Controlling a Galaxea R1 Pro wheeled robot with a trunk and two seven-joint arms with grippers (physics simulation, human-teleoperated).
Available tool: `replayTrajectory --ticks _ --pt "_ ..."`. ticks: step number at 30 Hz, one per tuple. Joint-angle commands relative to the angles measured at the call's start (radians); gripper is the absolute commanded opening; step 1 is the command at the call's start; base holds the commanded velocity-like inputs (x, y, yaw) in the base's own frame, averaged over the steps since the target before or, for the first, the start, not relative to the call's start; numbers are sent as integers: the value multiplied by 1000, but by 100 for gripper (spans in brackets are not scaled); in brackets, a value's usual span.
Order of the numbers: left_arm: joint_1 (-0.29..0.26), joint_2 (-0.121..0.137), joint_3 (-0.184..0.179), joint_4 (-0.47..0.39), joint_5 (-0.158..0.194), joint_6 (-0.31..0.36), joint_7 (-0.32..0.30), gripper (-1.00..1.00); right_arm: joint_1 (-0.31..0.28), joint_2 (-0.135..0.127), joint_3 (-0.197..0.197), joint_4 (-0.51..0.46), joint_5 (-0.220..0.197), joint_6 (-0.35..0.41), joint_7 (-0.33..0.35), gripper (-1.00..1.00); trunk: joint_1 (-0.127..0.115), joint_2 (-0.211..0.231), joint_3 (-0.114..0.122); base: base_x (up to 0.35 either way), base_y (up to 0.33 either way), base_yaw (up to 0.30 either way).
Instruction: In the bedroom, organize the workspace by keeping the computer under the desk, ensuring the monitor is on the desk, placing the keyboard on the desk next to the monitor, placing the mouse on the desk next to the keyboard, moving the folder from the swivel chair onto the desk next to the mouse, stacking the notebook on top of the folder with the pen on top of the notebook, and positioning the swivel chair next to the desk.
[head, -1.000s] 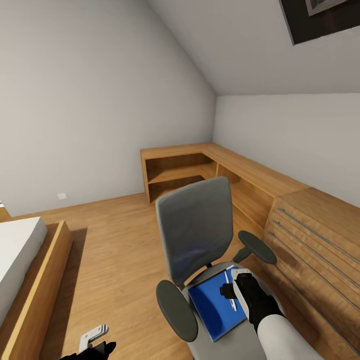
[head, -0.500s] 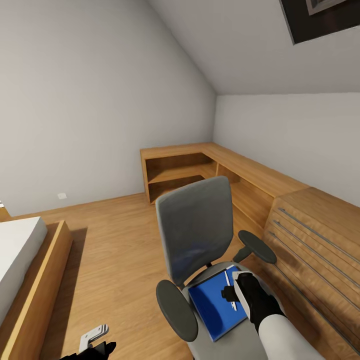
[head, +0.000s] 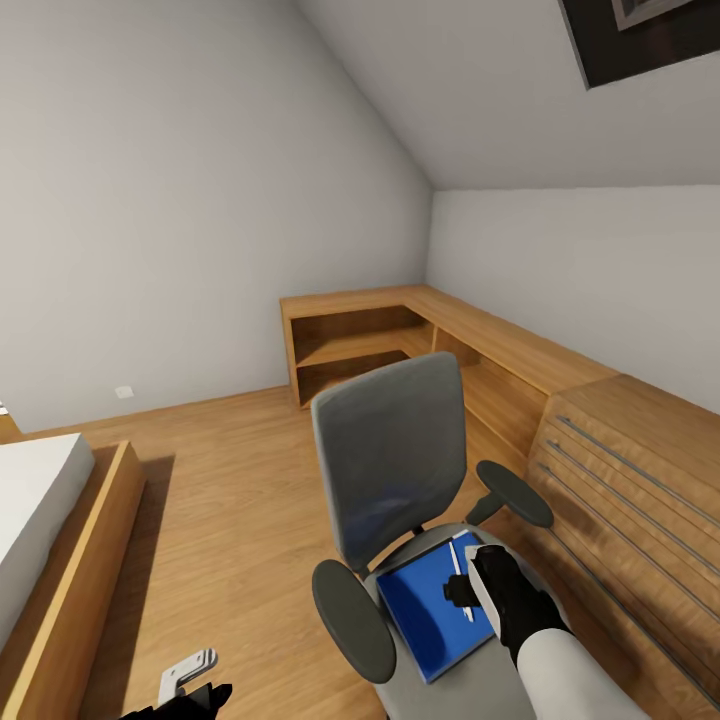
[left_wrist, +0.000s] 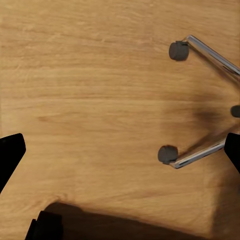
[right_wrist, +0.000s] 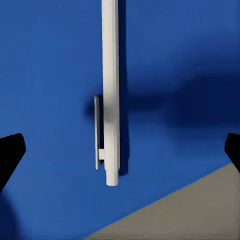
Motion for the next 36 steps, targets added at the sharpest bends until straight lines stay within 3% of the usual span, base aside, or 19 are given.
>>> replayTrajectory --ticks 1,8,13,23,30,36 --pt "0 0 3 -1 10 8 -2 100 -1 2 -6 -1 10 4 4 100 0 -1 -1 0 0 0" --pt "0 -1 3 -1 10 8 -2 100 -1 2 -6 -1 10 5 4 100 0 -1 -1 0 0 0" --pt "0 -1 3 -1 10 8 -2 100 -1 2 -6 -2 10 4 4 100 19 -36 -17 0 0 0" --pt "0 -1 3 -1 10 8 -2 100 -1 2 -5 -3 10 -1 4 100 19 -36 -17 0 0 0" --pt "-1 -1 3 -1 10 8 -1 100 0 2 -5 -3 10 -2 4 100 46 -85 -39 0 0 0" --pt "0 -1 3 -1 10 8 -2 100 -1 2 -4 -3 10 -3 4 100 46 -85 -39 0 0 0"
